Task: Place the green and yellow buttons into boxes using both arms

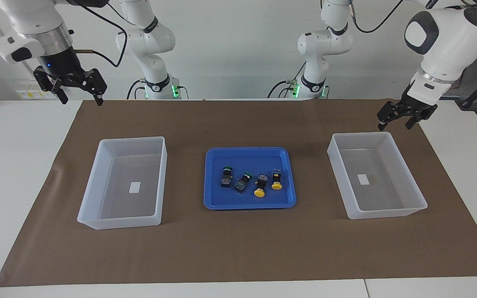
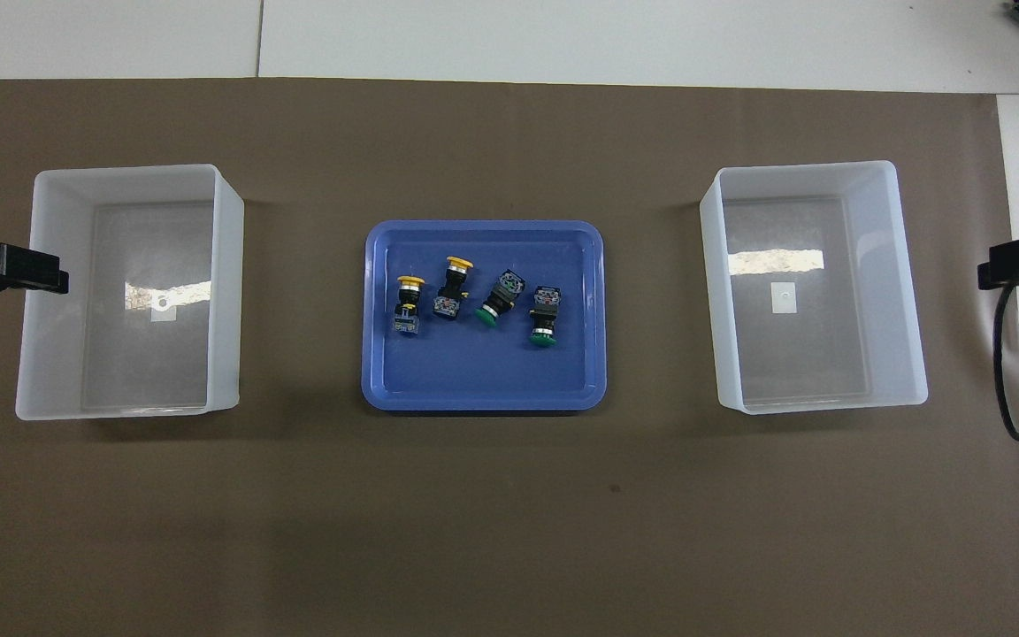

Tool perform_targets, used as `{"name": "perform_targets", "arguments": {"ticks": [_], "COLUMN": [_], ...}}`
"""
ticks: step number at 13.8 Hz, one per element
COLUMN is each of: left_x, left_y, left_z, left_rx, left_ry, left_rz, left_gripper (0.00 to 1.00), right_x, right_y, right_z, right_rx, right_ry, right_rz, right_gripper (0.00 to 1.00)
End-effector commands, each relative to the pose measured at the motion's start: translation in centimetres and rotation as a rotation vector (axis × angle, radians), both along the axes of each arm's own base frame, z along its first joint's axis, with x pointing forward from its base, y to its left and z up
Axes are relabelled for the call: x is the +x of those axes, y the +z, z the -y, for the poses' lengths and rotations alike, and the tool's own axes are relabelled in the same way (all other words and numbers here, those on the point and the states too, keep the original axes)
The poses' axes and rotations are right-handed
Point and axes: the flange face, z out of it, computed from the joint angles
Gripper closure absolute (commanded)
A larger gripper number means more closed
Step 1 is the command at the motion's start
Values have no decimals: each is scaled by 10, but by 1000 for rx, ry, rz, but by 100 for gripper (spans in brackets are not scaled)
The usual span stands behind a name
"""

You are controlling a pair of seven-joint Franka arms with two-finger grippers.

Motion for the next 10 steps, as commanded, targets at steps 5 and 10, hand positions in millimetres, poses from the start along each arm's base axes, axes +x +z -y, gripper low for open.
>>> {"name": "perform_targets", "arguments": {"ticks": [5,10], "left_x": [-9,-2], "left_y": [2,-10], "left_z": [-1,51], "left_rx": [17,16], "left_ry": [14,-77], "left_rz": [-11,62], "left_gripper": [0,0], "right_x": [1,-1], "right_y": [-4,-20], "right_z": [-4,-19], "right_rx": [23,3], "right_ry": [-20,-15], "right_rz": [-1,28], "right_gripper": [0,0]}}
